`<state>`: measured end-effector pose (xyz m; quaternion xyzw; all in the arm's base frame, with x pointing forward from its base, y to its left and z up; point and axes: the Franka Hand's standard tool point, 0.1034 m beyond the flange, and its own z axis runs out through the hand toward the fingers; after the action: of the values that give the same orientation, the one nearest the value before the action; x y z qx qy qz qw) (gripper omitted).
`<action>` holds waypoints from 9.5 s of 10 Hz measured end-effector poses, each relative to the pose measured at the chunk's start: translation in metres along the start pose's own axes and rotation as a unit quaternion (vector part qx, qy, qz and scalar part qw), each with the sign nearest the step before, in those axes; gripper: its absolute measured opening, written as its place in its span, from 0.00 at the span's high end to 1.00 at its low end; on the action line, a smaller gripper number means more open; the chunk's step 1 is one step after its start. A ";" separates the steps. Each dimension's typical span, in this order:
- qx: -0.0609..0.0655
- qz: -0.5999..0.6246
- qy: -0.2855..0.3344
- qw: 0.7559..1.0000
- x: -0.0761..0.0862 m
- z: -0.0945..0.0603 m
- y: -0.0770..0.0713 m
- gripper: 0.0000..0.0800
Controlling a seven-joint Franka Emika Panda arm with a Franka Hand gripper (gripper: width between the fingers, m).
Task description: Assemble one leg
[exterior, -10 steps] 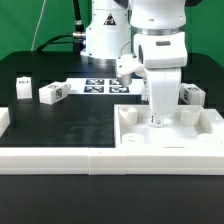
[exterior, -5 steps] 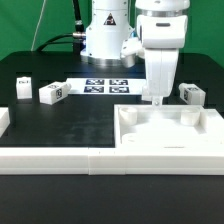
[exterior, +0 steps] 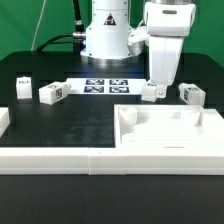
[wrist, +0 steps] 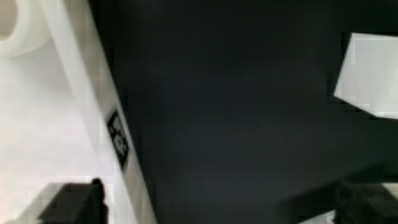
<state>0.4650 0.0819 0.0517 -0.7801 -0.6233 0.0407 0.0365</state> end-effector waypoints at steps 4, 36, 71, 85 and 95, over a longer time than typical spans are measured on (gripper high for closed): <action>-0.008 0.216 0.011 0.976 0.006 0.007 -0.012 0.19; 0.234 0.477 -0.340 0.776 0.066 0.050 -0.082 0.64; -0.086 0.445 0.141 0.880 0.060 -0.073 0.042 0.64; -0.173 0.424 0.263 0.849 0.077 -0.058 0.116 0.64; -0.183 0.411 0.263 0.853 0.071 -0.043 0.138 0.64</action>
Offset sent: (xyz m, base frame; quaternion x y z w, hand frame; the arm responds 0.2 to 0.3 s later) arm -0.0237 0.0131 -0.0030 -0.0344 0.0254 0.3364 0.9407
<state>0.6189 0.1209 0.0783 -0.9394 -0.2086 -0.2696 0.0358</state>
